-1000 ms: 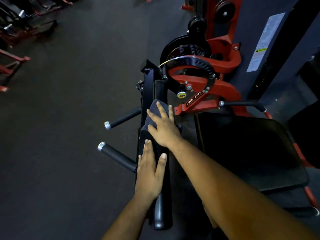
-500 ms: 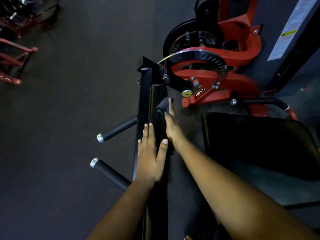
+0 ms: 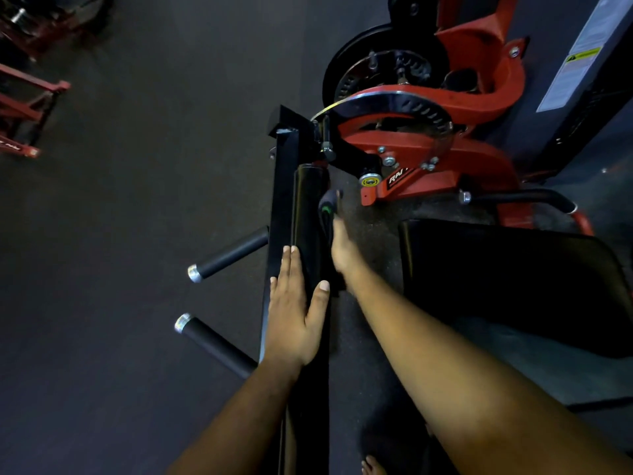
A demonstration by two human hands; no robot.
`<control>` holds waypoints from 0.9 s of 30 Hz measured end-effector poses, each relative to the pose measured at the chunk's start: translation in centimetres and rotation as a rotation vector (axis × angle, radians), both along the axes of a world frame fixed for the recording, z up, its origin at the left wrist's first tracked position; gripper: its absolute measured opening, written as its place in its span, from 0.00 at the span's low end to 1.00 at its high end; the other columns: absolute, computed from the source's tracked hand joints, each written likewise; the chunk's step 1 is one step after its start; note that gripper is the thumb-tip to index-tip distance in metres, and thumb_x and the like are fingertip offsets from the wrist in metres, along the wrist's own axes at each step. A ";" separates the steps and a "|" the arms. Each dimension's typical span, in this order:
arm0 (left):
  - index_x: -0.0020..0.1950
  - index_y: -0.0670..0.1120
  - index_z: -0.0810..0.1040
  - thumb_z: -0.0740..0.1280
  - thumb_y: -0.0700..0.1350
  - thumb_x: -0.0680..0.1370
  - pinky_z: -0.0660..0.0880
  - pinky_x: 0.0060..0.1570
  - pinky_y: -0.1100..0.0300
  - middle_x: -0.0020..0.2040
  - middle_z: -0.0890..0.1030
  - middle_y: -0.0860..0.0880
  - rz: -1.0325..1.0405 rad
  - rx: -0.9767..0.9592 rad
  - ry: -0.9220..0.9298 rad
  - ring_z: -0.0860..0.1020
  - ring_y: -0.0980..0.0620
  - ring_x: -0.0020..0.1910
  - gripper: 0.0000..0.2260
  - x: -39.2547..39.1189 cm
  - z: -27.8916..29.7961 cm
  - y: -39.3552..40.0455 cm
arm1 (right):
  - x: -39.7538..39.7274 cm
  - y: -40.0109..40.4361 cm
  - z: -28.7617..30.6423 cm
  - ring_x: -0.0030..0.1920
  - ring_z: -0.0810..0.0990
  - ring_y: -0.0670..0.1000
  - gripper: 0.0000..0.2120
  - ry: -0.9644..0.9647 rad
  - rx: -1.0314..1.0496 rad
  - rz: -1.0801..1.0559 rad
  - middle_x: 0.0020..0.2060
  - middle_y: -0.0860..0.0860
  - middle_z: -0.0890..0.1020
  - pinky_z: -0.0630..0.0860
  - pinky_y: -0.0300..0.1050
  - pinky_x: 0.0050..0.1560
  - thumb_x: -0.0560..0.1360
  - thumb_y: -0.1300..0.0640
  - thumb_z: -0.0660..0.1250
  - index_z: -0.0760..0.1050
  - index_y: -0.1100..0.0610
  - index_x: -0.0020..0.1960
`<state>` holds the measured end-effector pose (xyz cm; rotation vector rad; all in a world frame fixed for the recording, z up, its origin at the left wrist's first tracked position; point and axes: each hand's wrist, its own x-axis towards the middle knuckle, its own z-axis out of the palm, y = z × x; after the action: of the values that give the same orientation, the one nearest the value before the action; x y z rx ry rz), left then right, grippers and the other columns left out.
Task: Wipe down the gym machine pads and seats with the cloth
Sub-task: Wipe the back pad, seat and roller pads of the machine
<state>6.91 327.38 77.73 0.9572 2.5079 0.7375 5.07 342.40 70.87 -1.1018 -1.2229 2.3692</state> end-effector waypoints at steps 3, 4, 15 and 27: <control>0.83 0.54 0.44 0.49 0.65 0.80 0.42 0.81 0.55 0.82 0.44 0.62 0.004 0.011 -0.007 0.43 0.66 0.80 0.34 0.1 0.0 0.1 | 4.2 -5.0 -1.2 0.79 0.61 0.46 0.45 0.037 0.009 0.064 0.81 0.47 0.62 0.56 0.48 0.81 0.71 0.27 0.56 0.59 0.47 0.82; 0.83 0.54 0.45 0.49 0.65 0.80 0.42 0.81 0.55 0.82 0.45 0.61 0.002 0.017 -0.010 0.43 0.66 0.80 0.34 0.1 0.0 0.1 | 4.5 -5.0 -0.7 0.80 0.57 0.44 0.40 0.084 0.097 0.055 0.82 0.46 0.58 0.52 0.45 0.81 0.75 0.30 0.56 0.56 0.46 0.83; 0.83 0.54 0.42 0.50 0.68 0.79 0.45 0.82 0.51 0.81 0.46 0.62 0.078 0.140 -0.147 0.46 0.61 0.82 0.38 -0.3 -0.4 -0.4 | 2.4 -3.4 1.3 0.83 0.42 0.50 0.32 0.090 0.723 0.026 0.83 0.51 0.44 0.46 0.51 0.81 0.82 0.48 0.59 0.50 0.45 0.83; 0.84 0.51 0.47 0.52 0.65 0.79 0.50 0.81 0.55 0.84 0.48 0.56 0.223 0.294 -0.232 0.48 0.65 0.80 0.37 1.4 0.2 -1.8 | -1.0 0.1 4.2 0.81 0.35 0.61 0.33 -0.264 1.279 0.370 0.83 0.44 0.44 0.61 0.79 0.69 0.77 0.44 0.62 0.60 0.43 0.81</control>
<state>8.27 325.55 77.93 0.6382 2.3634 1.2389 4.05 342.53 75.09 -0.7153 -2.5800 1.0472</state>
